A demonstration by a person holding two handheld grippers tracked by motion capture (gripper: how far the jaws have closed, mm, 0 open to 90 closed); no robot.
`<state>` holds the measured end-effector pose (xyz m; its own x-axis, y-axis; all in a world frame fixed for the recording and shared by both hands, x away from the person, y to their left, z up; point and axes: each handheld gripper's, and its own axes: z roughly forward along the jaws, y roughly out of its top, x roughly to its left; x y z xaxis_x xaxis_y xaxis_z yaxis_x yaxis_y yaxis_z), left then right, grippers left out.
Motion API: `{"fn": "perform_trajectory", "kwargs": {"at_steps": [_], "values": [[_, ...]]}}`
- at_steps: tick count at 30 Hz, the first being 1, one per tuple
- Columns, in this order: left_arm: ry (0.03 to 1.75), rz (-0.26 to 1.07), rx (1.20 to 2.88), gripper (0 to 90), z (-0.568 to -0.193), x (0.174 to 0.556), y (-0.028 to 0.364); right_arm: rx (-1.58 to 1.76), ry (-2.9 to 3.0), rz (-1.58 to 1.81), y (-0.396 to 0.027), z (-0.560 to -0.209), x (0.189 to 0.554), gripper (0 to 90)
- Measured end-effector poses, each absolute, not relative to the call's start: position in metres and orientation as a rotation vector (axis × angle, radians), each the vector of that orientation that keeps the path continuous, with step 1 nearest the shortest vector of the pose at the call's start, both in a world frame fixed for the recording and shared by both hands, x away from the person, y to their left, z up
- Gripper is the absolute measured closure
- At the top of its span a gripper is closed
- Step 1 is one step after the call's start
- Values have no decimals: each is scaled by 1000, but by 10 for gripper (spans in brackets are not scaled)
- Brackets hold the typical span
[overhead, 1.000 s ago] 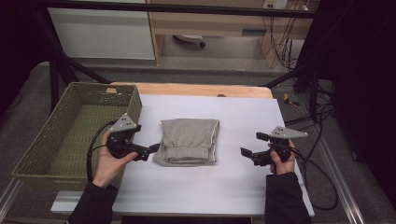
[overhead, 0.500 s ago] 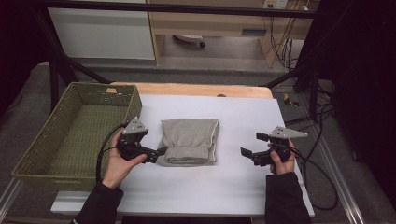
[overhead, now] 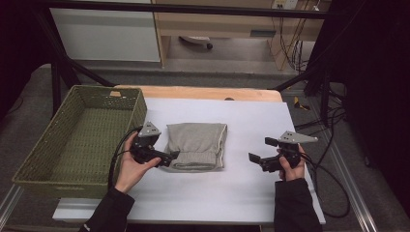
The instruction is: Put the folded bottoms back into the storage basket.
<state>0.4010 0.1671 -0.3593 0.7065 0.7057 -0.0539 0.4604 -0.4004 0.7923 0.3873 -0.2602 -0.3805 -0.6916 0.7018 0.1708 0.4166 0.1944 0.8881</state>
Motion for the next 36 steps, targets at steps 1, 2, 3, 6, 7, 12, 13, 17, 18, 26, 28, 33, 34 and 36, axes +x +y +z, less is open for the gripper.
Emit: {"fn": "perform_trajectory", "kwargs": {"at_steps": [1, 2, 3, 6, 7, 12, 13, 17, 18, 26, 28, 33, 34, 36], "values": [[890, 368, 2066, 4, -360, 402, 166, 1064, 2200, 1496, -260, -380, 387, 14], [890, 368, 2066, 4, -360, 403, 164, 1064, 2199, 1496, -260, -381, 387, 14], [889, 370, 2071, 4, -361, 405, 163, 1064, 2198, 1497, -260, -381, 387, 14], [904, 368, 2068, 4, -363, 409, 160, 1061, 2199, 1495, -260, -381, 387, 14], [907, 368, 2064, 5, -364, 410, 160, 1063, 2199, 1498, -260, -381, 387, 14], [931, 369, 2060, 8, -367, 417, 157, 1066, 2200, 1494, -260, -381, 387, 14], [937, 370, 2059, 8, -368, 419, 157, 1066, 2200, 1494, -260, -381, 387, 14], [964, 371, 2057, 10, -372, 426, 157, 1067, 2201, 1493, -259, -381, 387, 14], [973, 371, 2057, 10, -373, 428, 157, 1066, 2202, 1493, -259, -381, 387, 14], [1032, 378, 2059, 16, -383, 442, 157, 1066, 2202, 1494, -259, -381, 387, 15], [1046, 385, 2066, 20, -386, 446, 157, 1065, 2202, 1495, -259, -382, 388, 15], [1085, 384, 2085, 28, -395, 455, 158, 1068, 2205, 1493, -259, -382, 388, 15], [1094, 385, 2090, 32, -397, 457, 158, 1067, 2205, 1494, -259, -382, 388, 15], [1114, 381, 2100, 35, -402, 461, 158, 1068, 2205, 1495, -259, -382, 388, 15]]}}
